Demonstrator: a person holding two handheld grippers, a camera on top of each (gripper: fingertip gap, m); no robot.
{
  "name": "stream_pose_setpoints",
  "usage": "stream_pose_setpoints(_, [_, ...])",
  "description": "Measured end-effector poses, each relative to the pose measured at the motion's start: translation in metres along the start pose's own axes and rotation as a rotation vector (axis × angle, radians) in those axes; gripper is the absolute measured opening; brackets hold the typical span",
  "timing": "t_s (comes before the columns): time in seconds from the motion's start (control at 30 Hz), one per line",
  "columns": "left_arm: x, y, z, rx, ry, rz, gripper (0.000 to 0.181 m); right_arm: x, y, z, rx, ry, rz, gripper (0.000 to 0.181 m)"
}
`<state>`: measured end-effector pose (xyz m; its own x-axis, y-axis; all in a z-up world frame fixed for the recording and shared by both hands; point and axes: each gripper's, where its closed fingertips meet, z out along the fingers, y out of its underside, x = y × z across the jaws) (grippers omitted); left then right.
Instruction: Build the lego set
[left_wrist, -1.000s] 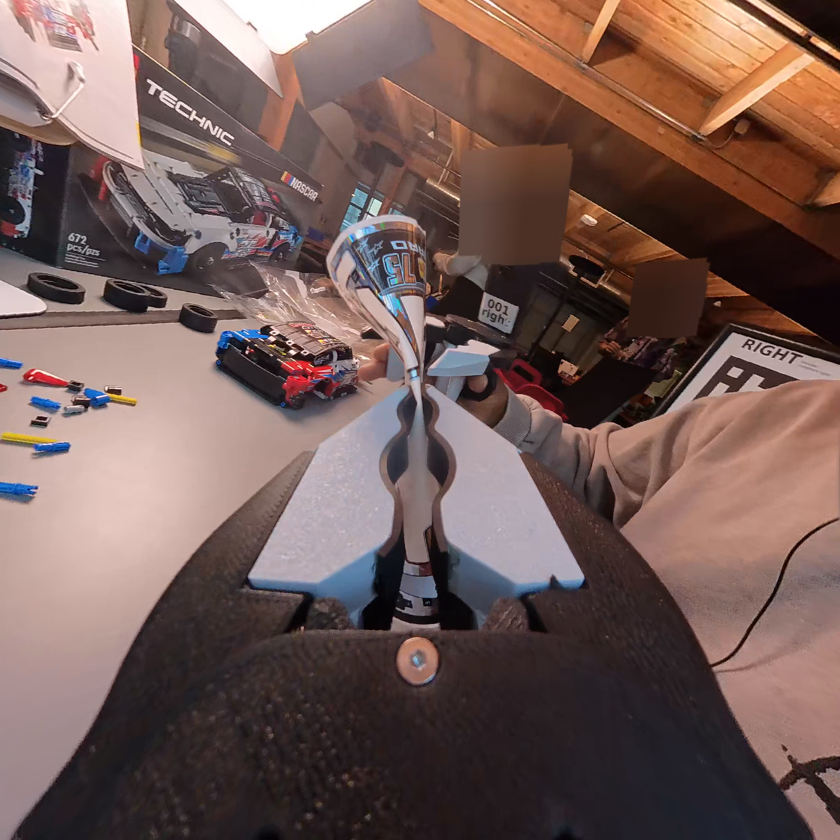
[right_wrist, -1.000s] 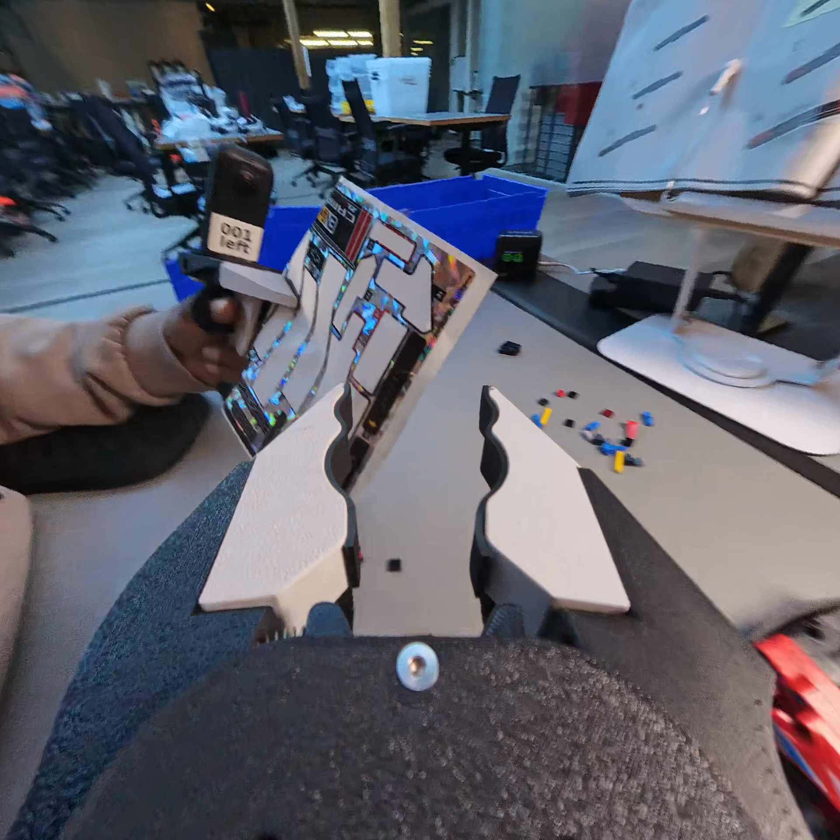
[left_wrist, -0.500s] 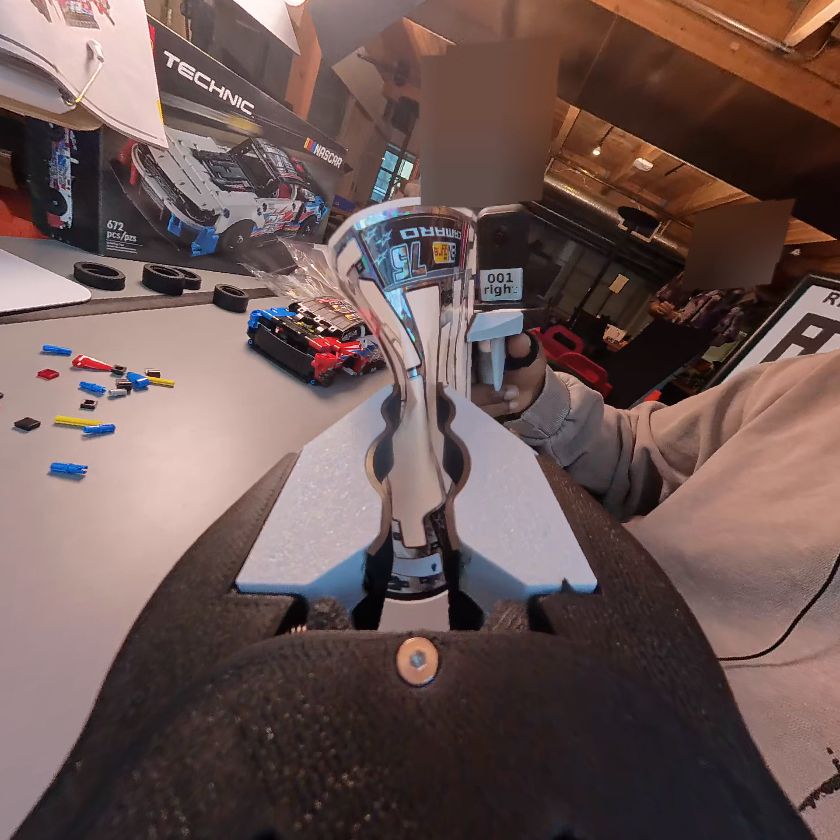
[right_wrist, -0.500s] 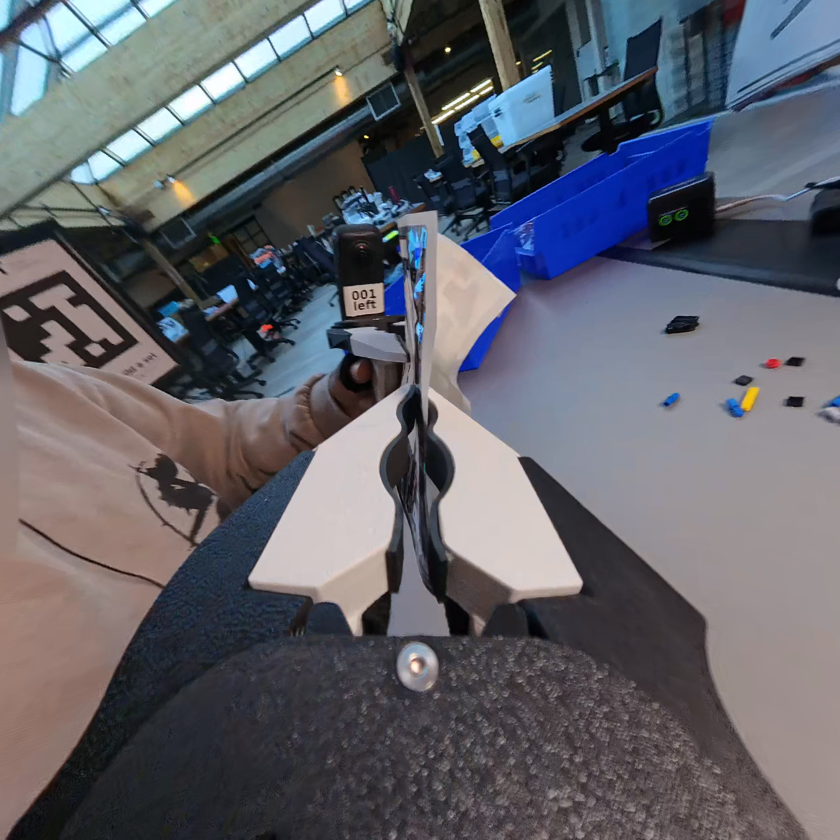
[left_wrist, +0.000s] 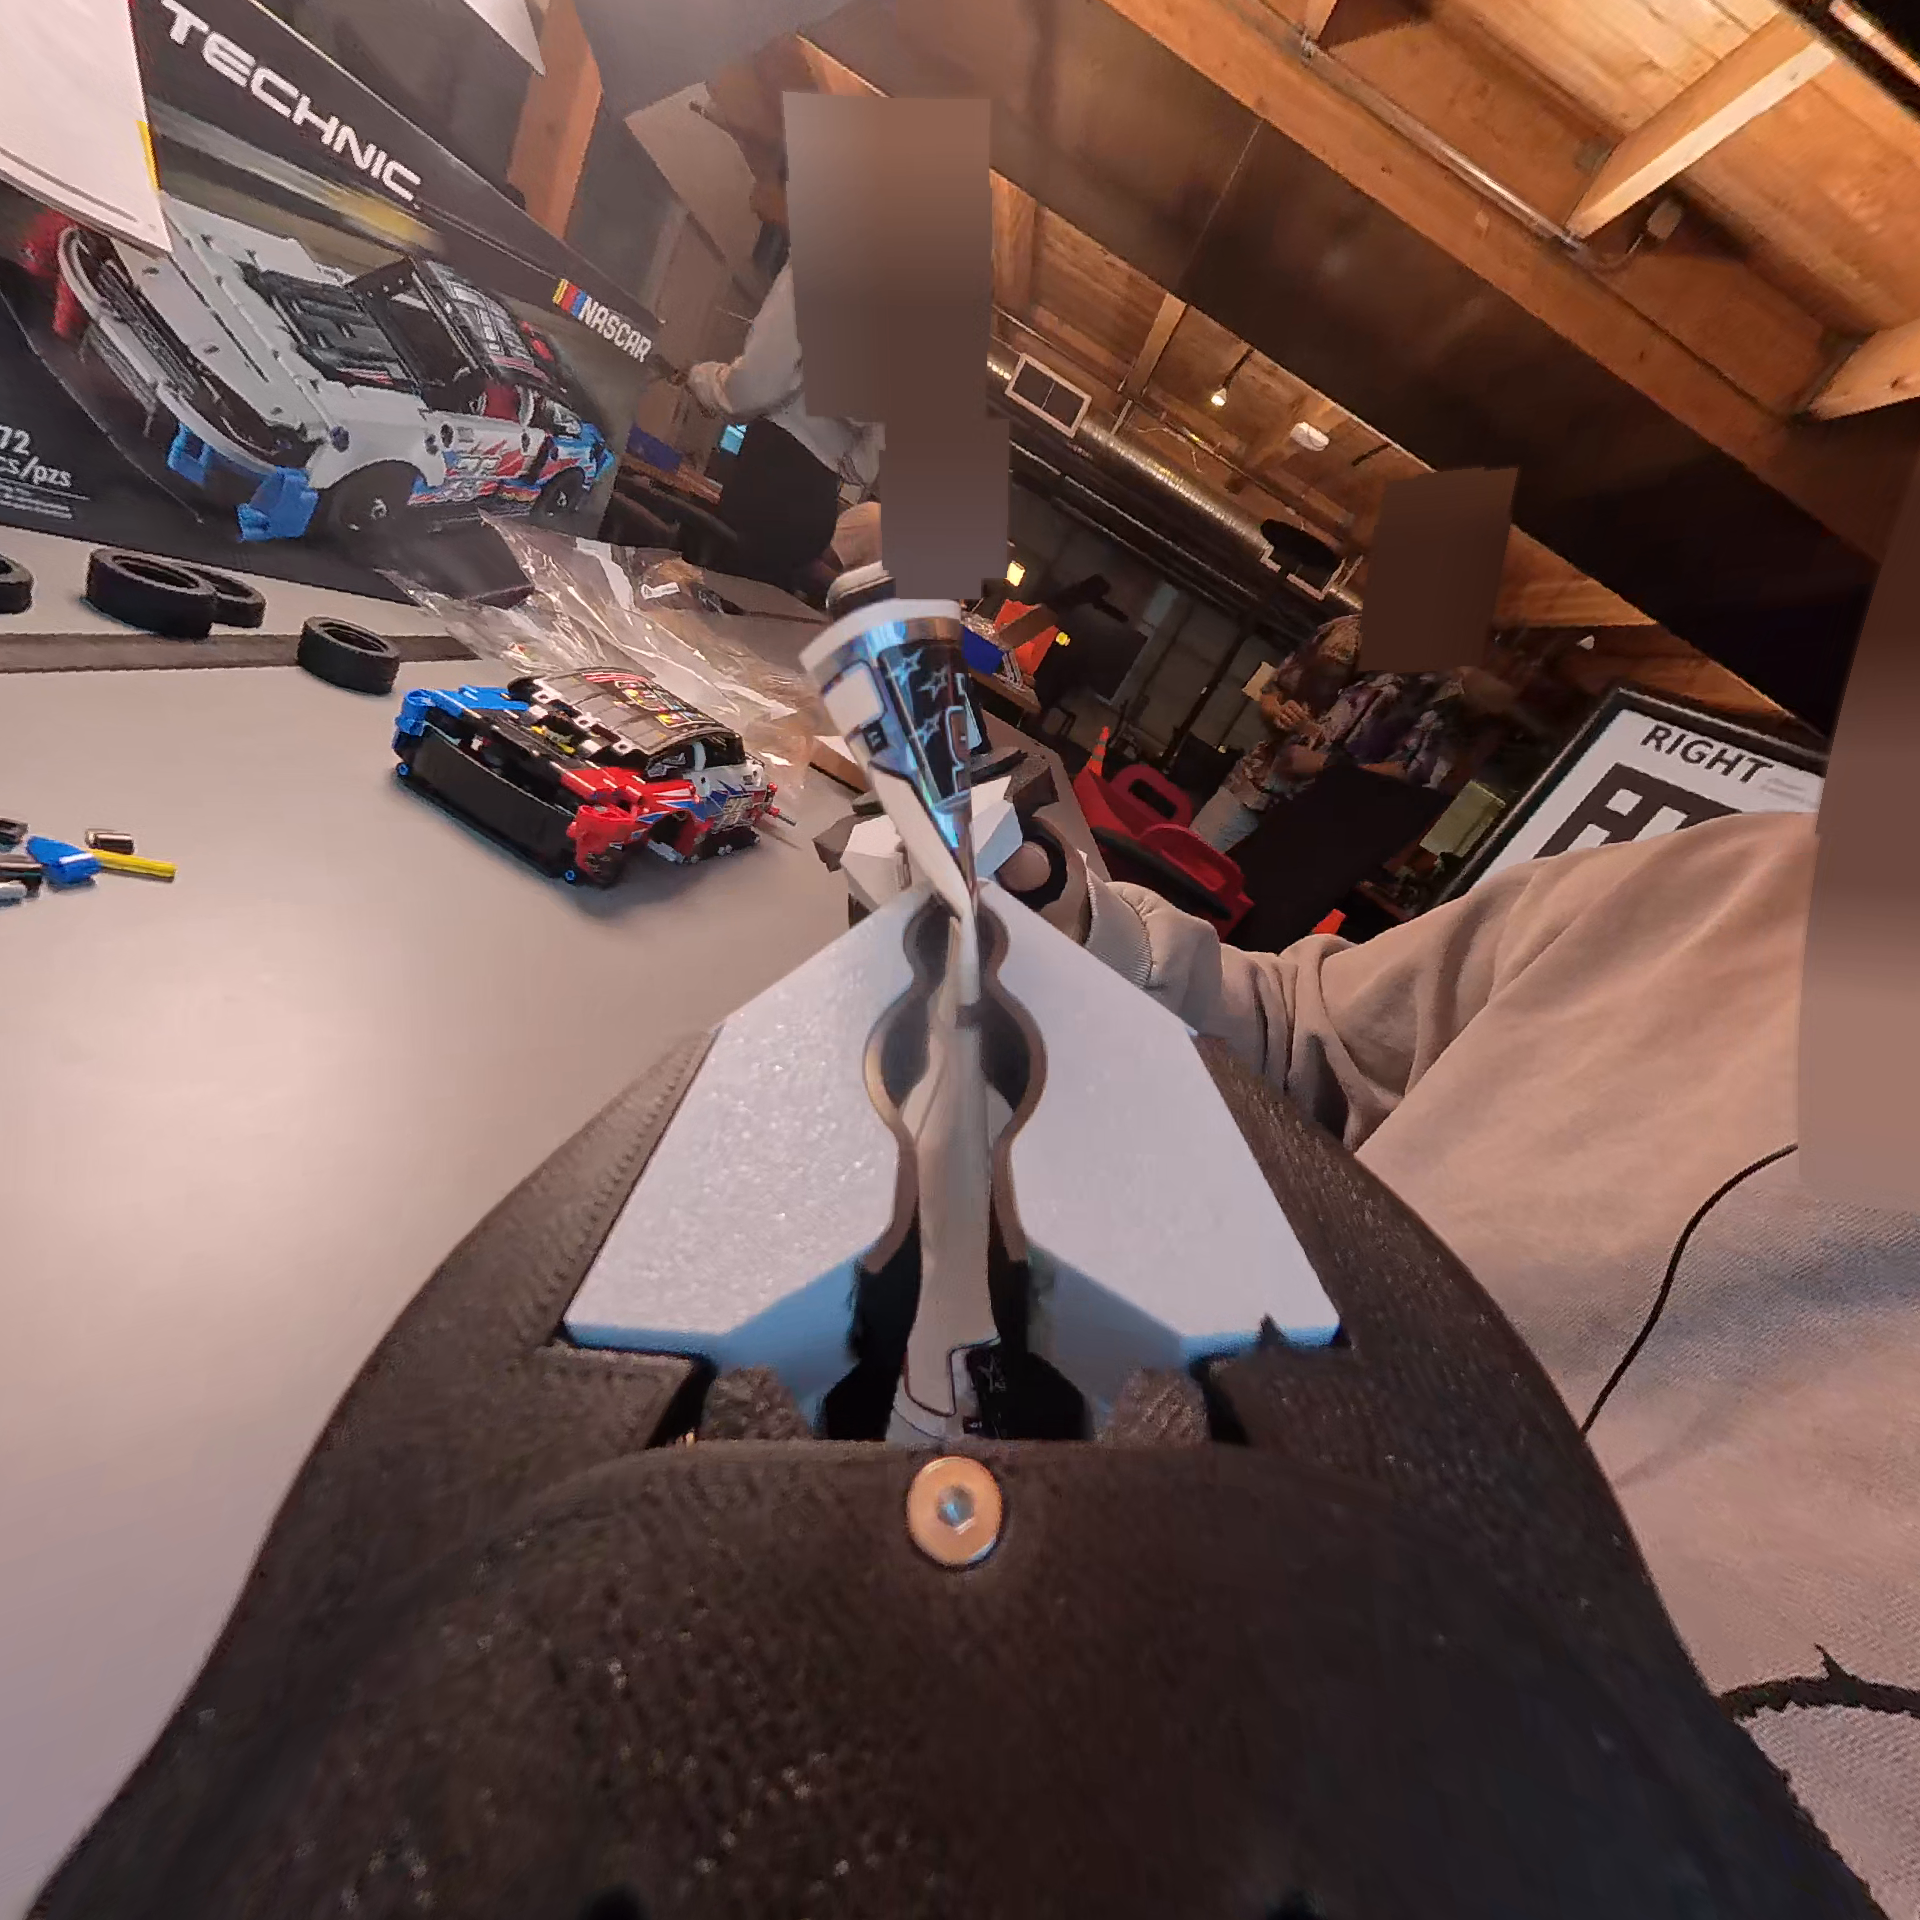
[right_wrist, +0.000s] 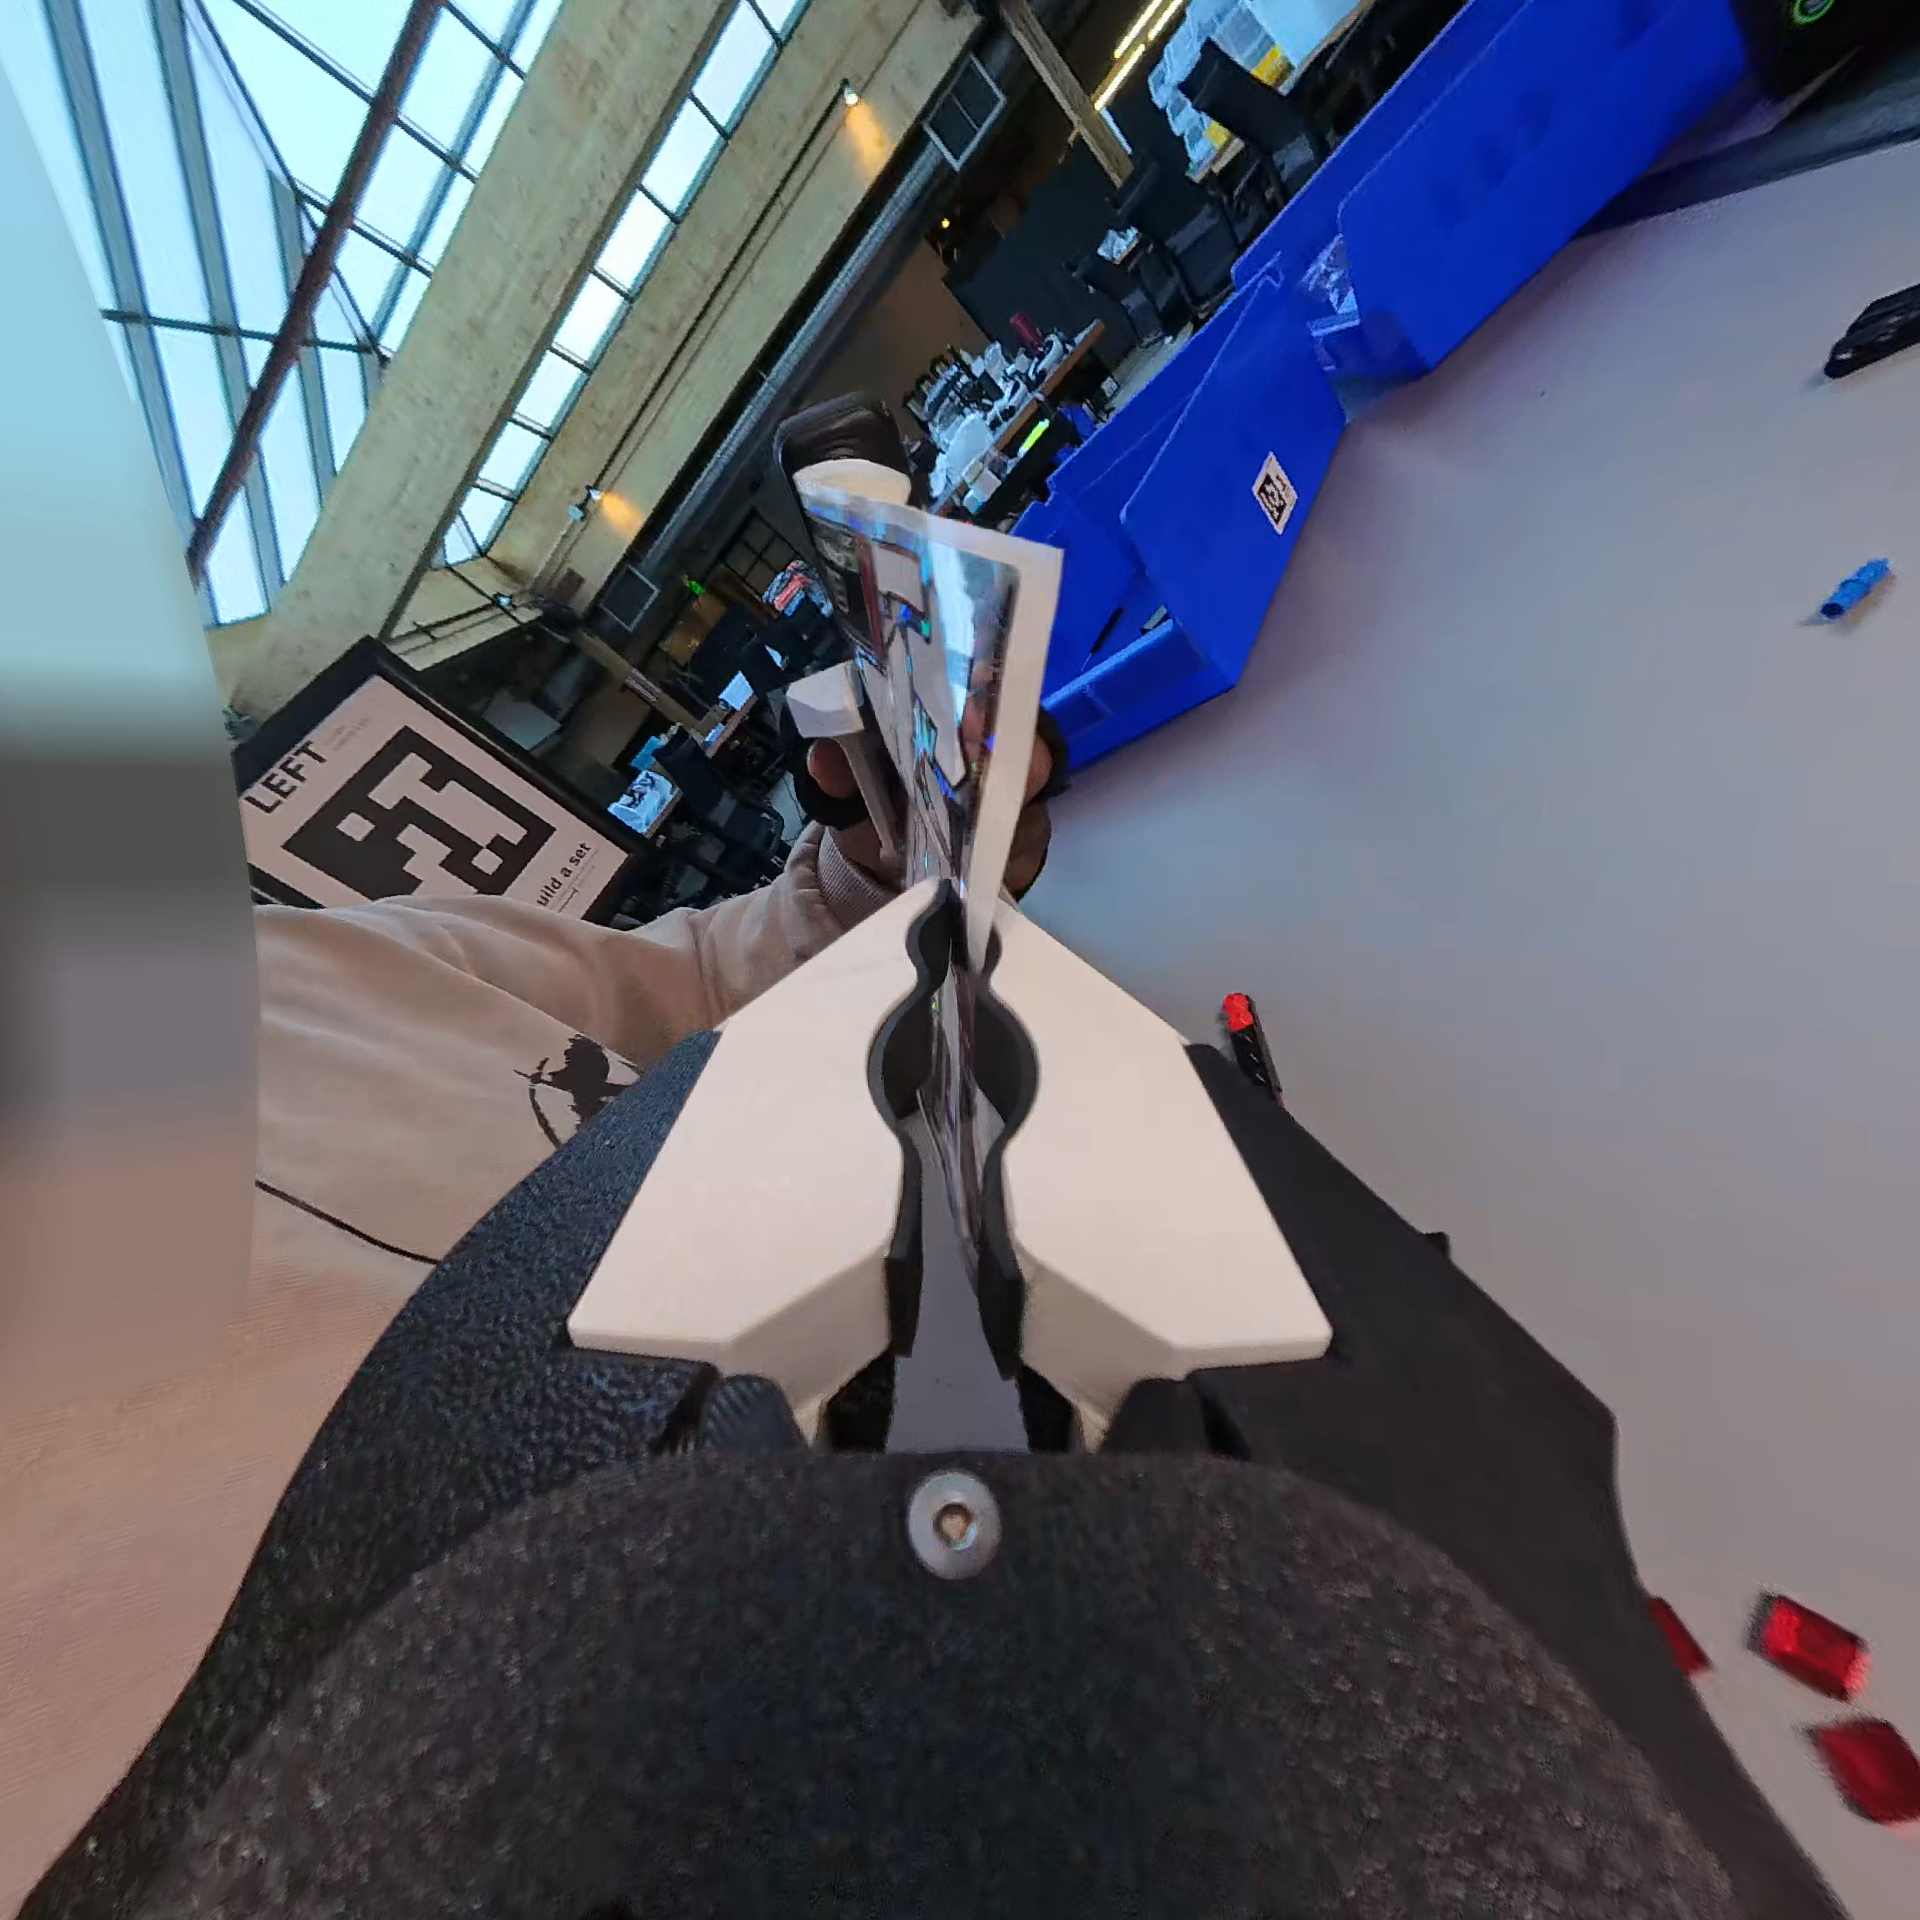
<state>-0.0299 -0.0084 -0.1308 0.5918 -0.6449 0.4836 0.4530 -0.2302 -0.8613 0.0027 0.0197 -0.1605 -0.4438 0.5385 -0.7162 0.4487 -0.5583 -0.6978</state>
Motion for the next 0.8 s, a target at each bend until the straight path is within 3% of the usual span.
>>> stream_pose_setpoints(0.37, [-0.028,0.003,-0.01,-0.036,-0.155,0.032,0.009,0.005,-0.006,-0.007,0.044,-0.011,0.057,0.0])
stream_pose_setpoints(0.53, [-0.029,0.002,-0.008,-0.032,-0.19,0.041,0.0,0.014,-0.006,-0.007,0.037,0.047,0.031,0.0])
stream_pose_setpoints(0.63, [-0.035,-0.001,-0.009,0.006,-0.219,-0.058,0.0,0.031,-0.017,-0.015,0.069,0.231,-0.136,0.006])
stream_pose_setpoints(0.7, [-0.041,-0.002,-0.012,0.03,-0.238,-0.125,0.0,0.041,-0.035,-0.029,0.102,0.423,-0.358,0.021])
stream_pose_setpoints(0.8, [-0.047,-0.002,-0.014,0.047,-0.266,-0.184,0.0,0.024,-0.059,-0.04,0.114,0.62,-0.74,0.028])
